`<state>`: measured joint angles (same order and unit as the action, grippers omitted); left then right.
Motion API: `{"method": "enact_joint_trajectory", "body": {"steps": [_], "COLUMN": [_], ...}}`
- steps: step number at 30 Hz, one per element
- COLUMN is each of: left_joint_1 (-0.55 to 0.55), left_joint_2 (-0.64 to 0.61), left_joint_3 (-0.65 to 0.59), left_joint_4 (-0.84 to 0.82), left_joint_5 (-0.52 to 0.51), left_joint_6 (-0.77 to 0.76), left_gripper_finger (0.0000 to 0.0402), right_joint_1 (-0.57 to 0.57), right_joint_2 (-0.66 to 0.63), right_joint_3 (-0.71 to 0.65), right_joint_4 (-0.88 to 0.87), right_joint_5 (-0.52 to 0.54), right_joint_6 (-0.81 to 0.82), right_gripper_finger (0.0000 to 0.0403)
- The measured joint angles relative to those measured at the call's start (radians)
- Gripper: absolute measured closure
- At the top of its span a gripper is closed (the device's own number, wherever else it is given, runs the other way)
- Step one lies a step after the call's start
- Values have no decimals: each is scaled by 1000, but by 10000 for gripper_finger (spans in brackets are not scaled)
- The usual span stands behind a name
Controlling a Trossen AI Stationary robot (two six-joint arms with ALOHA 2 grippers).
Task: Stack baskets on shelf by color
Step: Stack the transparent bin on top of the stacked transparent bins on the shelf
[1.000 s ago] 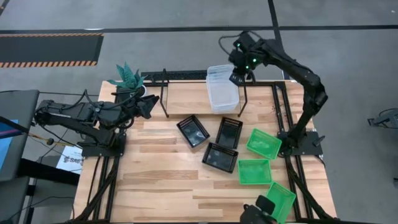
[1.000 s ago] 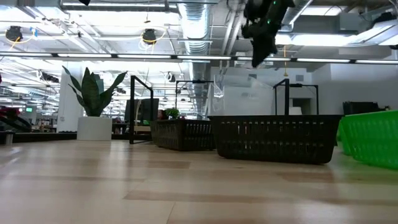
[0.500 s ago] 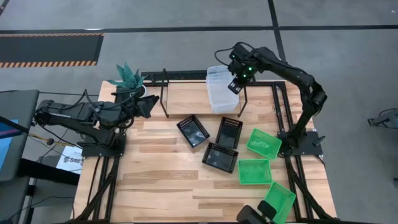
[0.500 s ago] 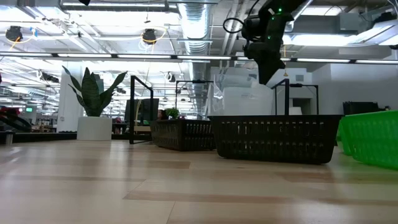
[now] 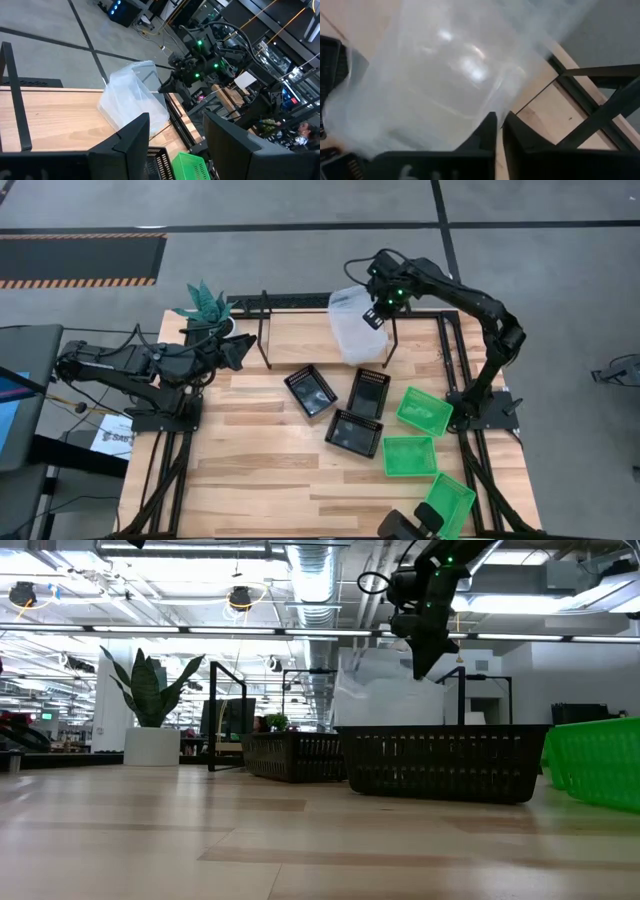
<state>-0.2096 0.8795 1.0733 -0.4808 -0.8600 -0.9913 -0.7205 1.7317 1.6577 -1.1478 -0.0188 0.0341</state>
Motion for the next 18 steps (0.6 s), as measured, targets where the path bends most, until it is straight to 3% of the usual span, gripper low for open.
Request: {"method": "enact_joint_trajectory", "body": {"steps": [3, 18], "left_joint_1": [0, 0], "left_joint_2": [0, 0], "left_joint_3": [0, 0], "left_joint_4": [0, -11], "left_joint_5": [0, 22], "left_joint_6": [0, 10], "left_gripper_finger": [228, 228], "right_joint_1": [-1, 0], "right_joint_2": [0, 0], "right_joint_3": [2, 155], "right_joint_4": [-3, -78], "right_joint_5": [-1, -15], "right_joint_6": [0, -71], "right_gripper_finger": [394, 398]}}
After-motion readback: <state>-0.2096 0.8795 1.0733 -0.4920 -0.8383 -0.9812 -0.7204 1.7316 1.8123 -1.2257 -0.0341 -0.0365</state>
